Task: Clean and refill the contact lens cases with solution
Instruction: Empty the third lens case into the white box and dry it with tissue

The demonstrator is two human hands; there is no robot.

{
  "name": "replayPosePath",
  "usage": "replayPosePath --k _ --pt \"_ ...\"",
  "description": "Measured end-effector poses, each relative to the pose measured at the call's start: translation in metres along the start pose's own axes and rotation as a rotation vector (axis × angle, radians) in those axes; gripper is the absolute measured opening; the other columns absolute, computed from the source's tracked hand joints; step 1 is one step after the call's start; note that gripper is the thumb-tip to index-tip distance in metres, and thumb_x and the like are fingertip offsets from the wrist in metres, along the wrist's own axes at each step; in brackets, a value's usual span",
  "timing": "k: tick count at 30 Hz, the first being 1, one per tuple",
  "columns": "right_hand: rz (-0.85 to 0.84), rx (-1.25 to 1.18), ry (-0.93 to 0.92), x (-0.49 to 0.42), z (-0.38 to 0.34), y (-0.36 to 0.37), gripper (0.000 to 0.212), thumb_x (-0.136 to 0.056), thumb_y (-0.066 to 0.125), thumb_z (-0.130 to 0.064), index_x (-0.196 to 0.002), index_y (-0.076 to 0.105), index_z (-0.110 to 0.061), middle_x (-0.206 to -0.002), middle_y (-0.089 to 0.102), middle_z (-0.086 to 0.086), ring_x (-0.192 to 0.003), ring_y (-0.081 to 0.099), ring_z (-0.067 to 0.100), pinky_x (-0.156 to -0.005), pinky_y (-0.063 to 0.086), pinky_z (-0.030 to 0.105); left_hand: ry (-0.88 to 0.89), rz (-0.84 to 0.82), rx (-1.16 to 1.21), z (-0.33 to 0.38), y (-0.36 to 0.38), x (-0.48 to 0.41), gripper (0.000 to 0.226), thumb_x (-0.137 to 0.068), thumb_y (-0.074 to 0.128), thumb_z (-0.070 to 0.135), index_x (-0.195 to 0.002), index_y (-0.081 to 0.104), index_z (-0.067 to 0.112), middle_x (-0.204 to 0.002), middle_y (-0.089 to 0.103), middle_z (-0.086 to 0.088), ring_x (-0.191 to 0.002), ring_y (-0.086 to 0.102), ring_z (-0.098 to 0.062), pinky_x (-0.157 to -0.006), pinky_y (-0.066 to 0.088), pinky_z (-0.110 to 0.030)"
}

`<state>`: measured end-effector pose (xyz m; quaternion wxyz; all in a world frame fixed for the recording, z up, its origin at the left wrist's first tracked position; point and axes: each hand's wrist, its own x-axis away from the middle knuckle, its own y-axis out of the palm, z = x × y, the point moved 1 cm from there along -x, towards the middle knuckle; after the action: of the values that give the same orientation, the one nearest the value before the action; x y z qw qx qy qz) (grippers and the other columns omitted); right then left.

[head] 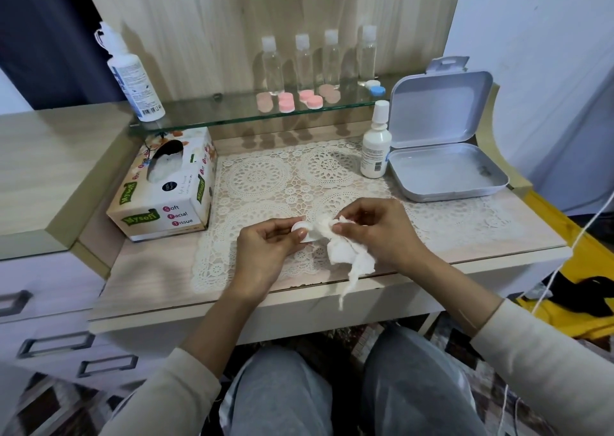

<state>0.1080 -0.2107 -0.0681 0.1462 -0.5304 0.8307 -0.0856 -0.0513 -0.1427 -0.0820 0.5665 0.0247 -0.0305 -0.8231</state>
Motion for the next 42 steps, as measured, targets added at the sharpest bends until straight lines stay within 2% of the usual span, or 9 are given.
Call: replayPosePath --k 7,11,18,21,25,28,33,37,42 --pt "-0.030 0.237 -0.140 -0.002 0.003 0.013 0.031 -0.075 0.074 -0.010 -0.106 0.069 -0.009 -0.089 0.067 0.002 -0.077 0.059 0.010 -0.072 0.044 0.011 0.002 -0.011 -0.028 -0.001 -0.001 -0.001 0.020 -0.072 0.069 -0.006 -0.081 0.069 0.011 -0.078 0.071 -0.001 -0.075 0.069 -0.013 -0.067 0.055 -0.020" --pt "0.024 0.226 -0.183 0.002 0.005 0.017 0.023 -0.072 0.077 -0.011 -0.094 0.071 -0.004 -0.081 0.067 0.001 -0.070 0.057 0.010 -0.065 0.043 0.014 0.001 -0.020 -0.062 -0.002 -0.002 -0.002 0.020 -0.072 0.069 -0.006 -0.083 0.070 0.011 -0.080 0.072 -0.001 -0.079 0.069 -0.015 -0.073 0.056 -0.023" --pt "0.088 0.179 -0.175 0.001 0.009 0.019 0.012 -0.075 0.075 -0.013 -0.077 0.070 -0.002 -0.064 0.063 0.004 -0.053 0.049 0.003 -0.052 0.036 0.011 0.007 -0.050 -0.039 0.000 0.000 0.000 0.017 -0.075 0.066 -0.008 -0.088 0.069 0.004 -0.073 0.072 0.003 -0.071 0.069 -0.009 -0.062 0.052 -0.015" --pt "0.103 0.151 -0.158 -0.001 0.012 0.016 0.013 -0.079 0.070 -0.010 -0.073 0.070 0.001 -0.052 0.055 -0.007 -0.046 0.047 -0.001 -0.050 0.032 0.009 0.006 -0.042 -0.022 0.001 0.000 0.001 0.017 -0.076 0.065 -0.008 -0.090 0.068 0.001 -0.072 0.071 0.002 -0.069 0.069 -0.009 -0.060 0.052 -0.015" --pt "0.029 0.067 -0.123 0.000 0.013 0.014 0.012 -0.081 0.067 -0.004 -0.091 0.072 0.000 -0.075 0.066 -0.005 -0.056 0.055 -0.009 -0.058 0.038 0.007 -0.001 -0.041 0.019 0.002 0.000 0.002 0.016 -0.078 0.063 -0.009 -0.088 0.067 0.002 -0.068 0.072 0.004 -0.068 0.069 -0.009 -0.059 0.053 -0.015" --pt "-0.029 0.008 -0.102 0.001 0.012 0.013 0.023 -0.075 0.071 0.000 -0.098 0.070 -0.003 -0.089 0.068 -0.002 -0.071 0.062 -0.003 -0.068 0.047 0.013 0.002 -0.027 0.009 0.002 -0.001 0.001 0.015 -0.078 0.063 -0.007 -0.089 0.067 0.003 -0.070 0.072 0.002 -0.069 0.069 -0.011 -0.062 0.055 -0.019" --pt "0.012 0.032 -0.096 0.002 0.009 0.018 0.018 -0.066 0.080 -0.008 -0.078 0.067 -0.013 -0.074 0.067 0.000 -0.065 0.058 0.006 -0.063 0.047 0.021 0.005 -0.041 0.000 0.000 -0.003 0.002 0.017 -0.076 0.065 -0.006 -0.089 0.068 0.003 -0.075 0.073 0.000 -0.073 0.070 -0.016 -0.065 0.056 -0.021" --pt "0.067 0.072 -0.147 0.005 0.007 0.020 0.015 -0.066 0.081 -0.012 -0.071 0.068 -0.008 -0.066 0.065 0.000 -0.057 0.054 0.005 -0.057 0.045 0.022 0.016 -0.067 -0.026 0.000 -0.005 0.002 0.017 -0.074 0.067 -0.004 -0.087 0.069 0.008 -0.080 0.073 -0.003 -0.078 0.070 -0.018 -0.070 0.057 -0.024" --pt "0.125 0.067 -0.198 0.001 0.012 0.018 0.019 -0.077 0.073 -0.012 -0.063 0.066 0.000 -0.055 0.059 0.010 -0.049 0.044 0.006 -0.051 0.036 0.022 0.022 -0.095 -0.026 0.001 -0.003 0.004 0.017 -0.075 0.065 -0.007 -0.087 0.068 0.004 -0.072 0.072 0.003 -0.070 0.069 -0.010 -0.061 0.053 -0.017"
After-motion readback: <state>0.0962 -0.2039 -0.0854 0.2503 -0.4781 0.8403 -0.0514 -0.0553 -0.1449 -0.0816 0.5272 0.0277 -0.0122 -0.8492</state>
